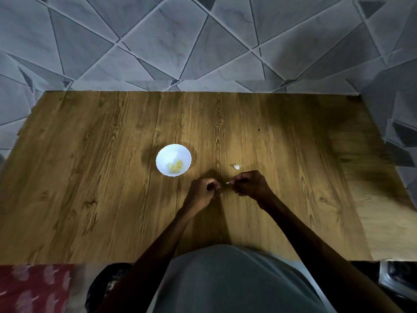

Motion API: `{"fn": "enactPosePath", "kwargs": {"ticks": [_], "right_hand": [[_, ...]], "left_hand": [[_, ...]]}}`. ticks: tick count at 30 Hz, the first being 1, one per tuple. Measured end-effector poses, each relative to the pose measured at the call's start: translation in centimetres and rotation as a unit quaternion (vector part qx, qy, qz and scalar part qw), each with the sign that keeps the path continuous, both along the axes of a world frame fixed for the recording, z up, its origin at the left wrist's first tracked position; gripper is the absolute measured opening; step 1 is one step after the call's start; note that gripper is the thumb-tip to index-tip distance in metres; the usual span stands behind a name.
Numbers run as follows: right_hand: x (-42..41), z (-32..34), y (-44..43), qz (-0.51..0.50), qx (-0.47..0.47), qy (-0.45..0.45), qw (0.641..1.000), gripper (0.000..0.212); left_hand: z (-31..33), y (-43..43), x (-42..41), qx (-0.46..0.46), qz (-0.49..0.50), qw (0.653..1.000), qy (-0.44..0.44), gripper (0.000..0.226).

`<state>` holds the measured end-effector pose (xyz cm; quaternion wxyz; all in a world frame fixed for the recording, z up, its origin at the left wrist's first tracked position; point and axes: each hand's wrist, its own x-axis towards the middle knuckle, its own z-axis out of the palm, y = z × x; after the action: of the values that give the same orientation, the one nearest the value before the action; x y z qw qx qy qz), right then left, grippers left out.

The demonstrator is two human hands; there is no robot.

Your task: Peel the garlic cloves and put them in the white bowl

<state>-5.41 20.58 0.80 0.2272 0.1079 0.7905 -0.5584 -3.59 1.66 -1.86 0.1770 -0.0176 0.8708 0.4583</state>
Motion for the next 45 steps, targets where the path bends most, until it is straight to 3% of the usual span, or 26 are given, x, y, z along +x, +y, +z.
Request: {"fn": "enactPosePath", "kwargs": {"ticks": [4,9,17,27,36,40,45], "right_hand": [[0.0,-0.1,-0.4,-0.002,-0.024,-0.029,0.999,0.012],[0.1,-0.2,-0.9,0.006,-0.023,-0.037,0.999,0.013],[0.3,-1.0,-1.0,-0.004,-0.012,-0.038,0.999,0.015],[0.5,-1.6,-0.9,-0.001,-0.016,-0.024,1.0,0.021],[-0.3,-3.3,-1.6,0.024,0.102,0.075,0.992,0.009],[-1.9,-3.8,-2.9,0.092,0.145,0.148,0.974,0.001],[-2.6,-4.1,-5.0,0.136,0.18,0.168,0.96,0.017]], "left_hand": [[0.4,0.4,-0.2,0.066,0.017,0.997,0.025,0.015],[0.6,0.8,-0.3,0.038,0.042,0.997,0.045,0.01],[0.0,0.4,0.1,-0.024,-0.006,0.999,0.04,0.016],[-0.1,0.8,0.1,-0.012,0.004,0.999,0.04,0.013],[0.2,0.3,0.5,-0.088,0.009,0.996,0.029,0.019],[-0.1,-0.5,1.0,-0.116,0.037,0.991,0.046,0.017],[-0.2,-1.1,1.3,-0.106,0.055,0.992,0.046,0.018]]}}
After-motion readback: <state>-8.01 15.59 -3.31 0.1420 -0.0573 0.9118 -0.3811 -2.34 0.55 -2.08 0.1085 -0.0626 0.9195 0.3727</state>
